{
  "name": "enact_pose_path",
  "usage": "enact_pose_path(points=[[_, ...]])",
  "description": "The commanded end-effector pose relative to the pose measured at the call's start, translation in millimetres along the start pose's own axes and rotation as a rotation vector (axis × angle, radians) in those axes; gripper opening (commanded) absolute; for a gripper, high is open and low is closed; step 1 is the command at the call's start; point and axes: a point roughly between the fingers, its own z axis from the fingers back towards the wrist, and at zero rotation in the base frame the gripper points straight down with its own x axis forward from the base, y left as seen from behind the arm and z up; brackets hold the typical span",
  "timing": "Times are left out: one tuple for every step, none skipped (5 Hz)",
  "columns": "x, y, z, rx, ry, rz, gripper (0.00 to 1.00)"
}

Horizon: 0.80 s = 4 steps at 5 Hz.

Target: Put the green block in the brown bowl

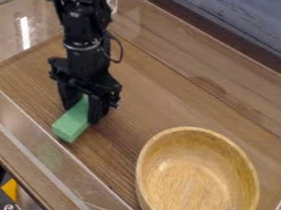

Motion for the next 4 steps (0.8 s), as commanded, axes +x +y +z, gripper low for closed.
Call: enact_pose_path(points=[[13.4,3,25.3,0.013,-0.067,0.000,0.00],[21.3,7,42.9,0.007,-0.087,0.015,0.00],[38.8,19,61.9,-0.001,-0.128,0.039,0.00],[63.8,39,77.1,-0.005,-0.171,0.076,0.00]])
